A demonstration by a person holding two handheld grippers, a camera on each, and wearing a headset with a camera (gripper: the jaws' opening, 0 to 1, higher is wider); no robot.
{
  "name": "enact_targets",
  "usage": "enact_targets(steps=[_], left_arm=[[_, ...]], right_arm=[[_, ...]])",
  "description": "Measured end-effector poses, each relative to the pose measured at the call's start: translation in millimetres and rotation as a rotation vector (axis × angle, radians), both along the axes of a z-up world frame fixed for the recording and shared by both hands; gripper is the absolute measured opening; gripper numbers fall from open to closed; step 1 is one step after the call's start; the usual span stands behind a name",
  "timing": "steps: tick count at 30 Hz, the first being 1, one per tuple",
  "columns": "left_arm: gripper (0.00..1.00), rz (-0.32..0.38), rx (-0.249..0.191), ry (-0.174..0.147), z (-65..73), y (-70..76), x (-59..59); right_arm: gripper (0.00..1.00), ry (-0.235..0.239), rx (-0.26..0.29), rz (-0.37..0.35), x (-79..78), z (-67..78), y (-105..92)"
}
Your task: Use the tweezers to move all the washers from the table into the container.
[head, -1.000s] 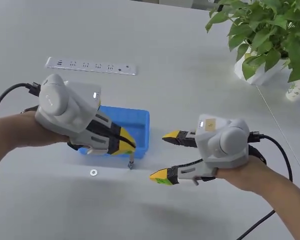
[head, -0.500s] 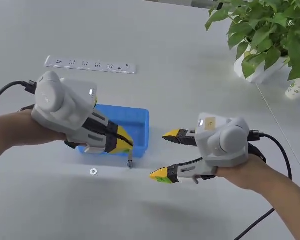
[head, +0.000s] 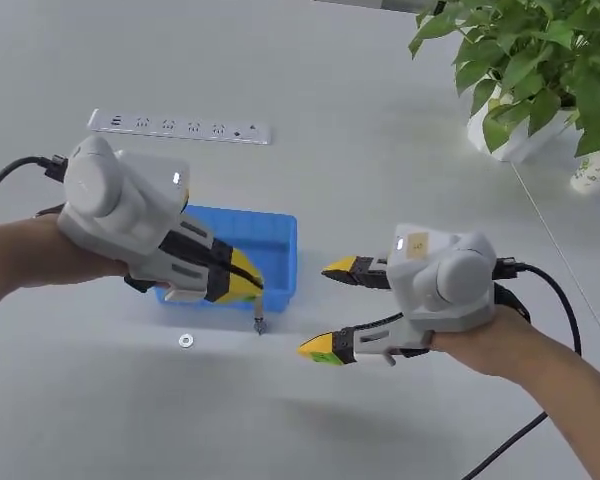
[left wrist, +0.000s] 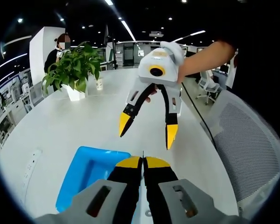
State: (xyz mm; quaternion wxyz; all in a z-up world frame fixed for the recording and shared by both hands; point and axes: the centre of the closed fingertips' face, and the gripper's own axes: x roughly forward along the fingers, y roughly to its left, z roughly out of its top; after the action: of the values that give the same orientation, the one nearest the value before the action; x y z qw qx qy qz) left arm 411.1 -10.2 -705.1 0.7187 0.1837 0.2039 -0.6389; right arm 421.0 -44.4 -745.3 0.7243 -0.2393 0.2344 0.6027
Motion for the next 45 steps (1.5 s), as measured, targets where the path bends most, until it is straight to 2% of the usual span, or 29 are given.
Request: enact_targets(steps=[3,11,19,25,29,35,42,45], left_arm=[[0.05,0.0,-0.001,0.008,-0.4,1.2,-0.5],[0.05,-0.005,0.009,0.003,-1.0,3.0,-1.9],[0.05,-0.01,0.017,0.001,-1.1,2.9,-3.1],[0.05,-0.015,0.018,0.0,-1.0,1.5,-3.4],[0.05,-0.021,0.016,-0.001,-0.9,-1.2,-4.1],[0.05,-0.025,0.018,-0.004,-0.6,-2.5,-4.8],[0.05,-0.029,0.02,-0.005,-0.6,-2.4,-5.8],[0.05,-0.028,0.02,-0.004,-0.6,-2.0,-5.9]], right_arm=[[0.58,-0.003,0.002,0.01,-0.5,0.2,3.4],[0.53,-0.017,0.009,0.045,-0.5,1.1,17.3],[0.4,-0.027,0.004,0.102,-2.7,-1.4,35.2],[0.3,-0.032,-0.022,0.149,-7.0,-9.1,44.7],[0.23,-0.041,-0.021,0.172,-7.8,-8.1,50.8],[0.2,-0.059,-0.027,0.194,-7.7,-6.9,57.8],[0.1,-0.066,-0.058,0.219,-10.9,-15.2,60.5],[0.09,-0.067,-0.056,0.216,-11.3,-16.1,61.0]])
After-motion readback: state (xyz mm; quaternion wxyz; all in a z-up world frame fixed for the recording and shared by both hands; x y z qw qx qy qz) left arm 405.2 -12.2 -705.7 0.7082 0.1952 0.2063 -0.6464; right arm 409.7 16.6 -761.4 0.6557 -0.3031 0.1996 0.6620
